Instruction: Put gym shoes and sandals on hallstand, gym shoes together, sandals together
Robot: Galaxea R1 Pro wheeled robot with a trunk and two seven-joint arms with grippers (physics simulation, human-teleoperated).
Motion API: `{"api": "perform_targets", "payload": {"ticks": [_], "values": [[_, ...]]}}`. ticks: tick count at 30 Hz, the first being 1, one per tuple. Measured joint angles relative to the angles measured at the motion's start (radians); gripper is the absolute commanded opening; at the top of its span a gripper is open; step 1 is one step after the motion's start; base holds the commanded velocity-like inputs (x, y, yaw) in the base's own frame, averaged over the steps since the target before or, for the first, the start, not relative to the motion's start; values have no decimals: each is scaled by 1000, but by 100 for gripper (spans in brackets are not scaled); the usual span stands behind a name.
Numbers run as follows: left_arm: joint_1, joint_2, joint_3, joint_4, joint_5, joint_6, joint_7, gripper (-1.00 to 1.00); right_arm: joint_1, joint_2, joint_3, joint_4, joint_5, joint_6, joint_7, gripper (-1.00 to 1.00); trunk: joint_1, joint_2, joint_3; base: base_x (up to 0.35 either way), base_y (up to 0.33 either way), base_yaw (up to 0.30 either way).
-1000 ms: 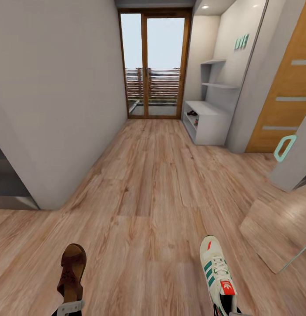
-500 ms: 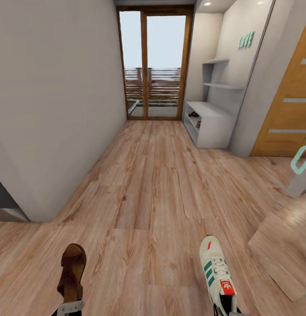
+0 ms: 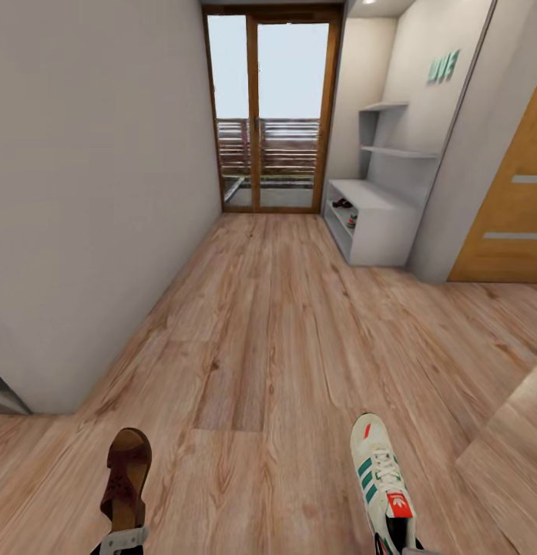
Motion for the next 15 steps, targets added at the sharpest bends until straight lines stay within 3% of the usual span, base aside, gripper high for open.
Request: {"api": "perform_targets", "payload": {"ticks": [7, 15], "values": [[0, 0, 0, 0, 0, 0, 0, -100, 0, 0, 0, 0, 0, -1, 0, -100, 0, 0, 4, 339, 0, 124], [0, 0, 0, 0, 0, 1, 0, -100, 0, 0, 0, 0, 0, -1, 0, -100, 0, 0, 5, 339, 0, 20]]}}
